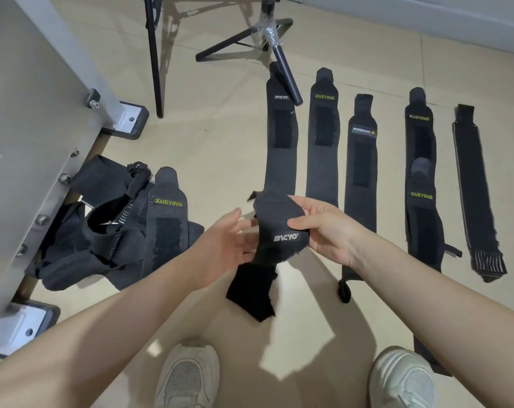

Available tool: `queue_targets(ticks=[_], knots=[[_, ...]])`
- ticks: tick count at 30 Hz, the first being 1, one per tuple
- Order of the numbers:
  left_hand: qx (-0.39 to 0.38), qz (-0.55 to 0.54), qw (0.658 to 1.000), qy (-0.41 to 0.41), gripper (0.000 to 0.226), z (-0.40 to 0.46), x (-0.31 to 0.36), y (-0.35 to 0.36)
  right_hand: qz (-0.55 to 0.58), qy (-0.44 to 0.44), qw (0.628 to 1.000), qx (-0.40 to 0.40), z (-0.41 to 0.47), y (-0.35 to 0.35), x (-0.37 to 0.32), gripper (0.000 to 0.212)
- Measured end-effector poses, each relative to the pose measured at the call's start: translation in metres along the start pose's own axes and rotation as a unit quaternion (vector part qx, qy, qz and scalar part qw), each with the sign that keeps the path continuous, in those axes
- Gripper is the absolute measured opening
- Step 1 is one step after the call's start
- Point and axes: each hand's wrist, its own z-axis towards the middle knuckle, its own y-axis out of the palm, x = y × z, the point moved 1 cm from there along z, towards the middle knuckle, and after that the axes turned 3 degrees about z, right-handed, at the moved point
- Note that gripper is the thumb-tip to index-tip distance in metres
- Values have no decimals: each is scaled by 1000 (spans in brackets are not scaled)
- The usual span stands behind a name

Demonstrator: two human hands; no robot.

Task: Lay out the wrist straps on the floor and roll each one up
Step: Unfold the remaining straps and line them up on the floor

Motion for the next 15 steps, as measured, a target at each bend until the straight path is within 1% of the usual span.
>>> queue_targets(ticks=[1,3,5,6,7,8,10,13,15], knots=[[3,-2,1000,24,47,2,4,1,-14,-6,1000,-15,-1,2,-1,50],[37,-7,998,58,50,10,13,9,-25,-7,999,-30,-3,4,-2,52],[95,21,992,82,41,17,23,16,-7,1,999,-42,-2,5,-3,43],[127,51,986,93,34,21,28,18,-2,5,999,-42,-2,6,-3,36],[137,96,980,110,25,26,31,18,1,4,999,-36,-3,6,-4,29],[122,134,975,128,19,29,36,21,3,-3,1000,-30,-2,6,-4,23],[82,166,971,154,23,33,43,27,-4,-33,999,-14,0,5,-6,21],[84,128,974,169,26,38,53,36,-9,-77,997,14,4,0,-12,26],[90,114,975,170,23,42,54,43,-14,-90,995,38,6,-4,-15,27]])
